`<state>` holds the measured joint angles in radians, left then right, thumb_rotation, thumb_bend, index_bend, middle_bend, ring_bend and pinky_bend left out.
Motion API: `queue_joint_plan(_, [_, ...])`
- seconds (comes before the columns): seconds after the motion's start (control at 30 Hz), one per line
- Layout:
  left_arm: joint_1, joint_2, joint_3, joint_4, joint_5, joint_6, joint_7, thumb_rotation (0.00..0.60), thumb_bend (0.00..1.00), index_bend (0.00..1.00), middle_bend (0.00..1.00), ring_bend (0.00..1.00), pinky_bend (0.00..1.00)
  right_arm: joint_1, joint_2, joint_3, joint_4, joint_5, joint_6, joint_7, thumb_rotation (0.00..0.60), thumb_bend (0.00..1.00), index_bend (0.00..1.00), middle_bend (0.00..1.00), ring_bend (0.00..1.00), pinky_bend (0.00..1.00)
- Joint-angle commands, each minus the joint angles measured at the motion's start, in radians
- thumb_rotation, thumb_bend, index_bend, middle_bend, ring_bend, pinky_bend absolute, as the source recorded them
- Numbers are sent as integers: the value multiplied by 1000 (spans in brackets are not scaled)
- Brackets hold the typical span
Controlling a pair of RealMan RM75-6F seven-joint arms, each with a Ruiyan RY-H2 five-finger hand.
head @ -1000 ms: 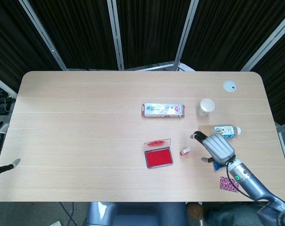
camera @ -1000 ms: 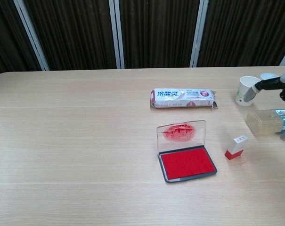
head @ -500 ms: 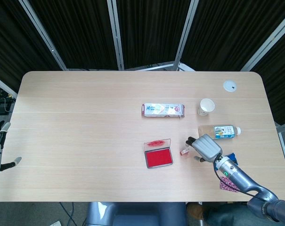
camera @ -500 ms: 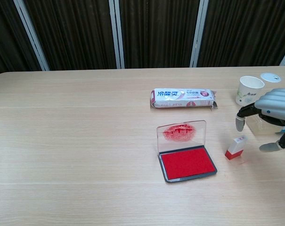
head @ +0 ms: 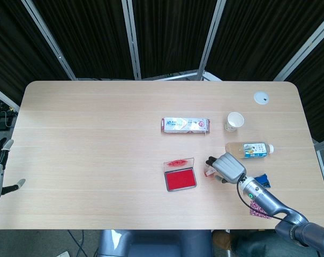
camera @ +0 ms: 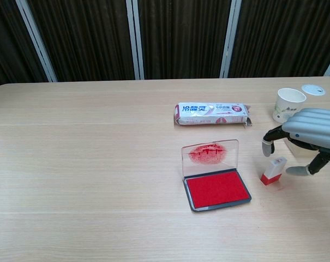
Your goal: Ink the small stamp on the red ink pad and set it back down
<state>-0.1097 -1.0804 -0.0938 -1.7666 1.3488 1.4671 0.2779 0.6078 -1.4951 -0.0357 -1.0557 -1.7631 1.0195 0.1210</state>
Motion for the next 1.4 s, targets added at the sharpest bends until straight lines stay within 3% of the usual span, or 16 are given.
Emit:
queue_joint_plan(0.03, [-1,-1,0,1,-2,-1,3,600,0,0,0,0,0,4,-6,-5,6,6,-4,-1,600,286,371,387,815,1000])
queue_joint_plan(0.7, [-3,-6,0,4,-6,2,8,600,0,0,0,0,0,23,-39,-27,26,30,-4,7,600,376,444,459,815,1000])
queue_joint_plan(1.03, [-3,-4,1,3,-8,1,7,600,0,0,0,0,0,25,-50,-28,36,41,19,13,600,508,511,530,814,1000])
queue_joint_plan(1.23, [-4,-3,3,1,-7,-1,6,600,0,0,0,0,0,27,-16,-22,-13,43,51,26,600,517,527,546,815,1000])
queue_joint_plan(1.4, [-4,2,4,-1,-4,-3,-1,600,0,0,0,0,0,33,36,-15,-117,-6,143,30,600,515,529,549,815,1000])
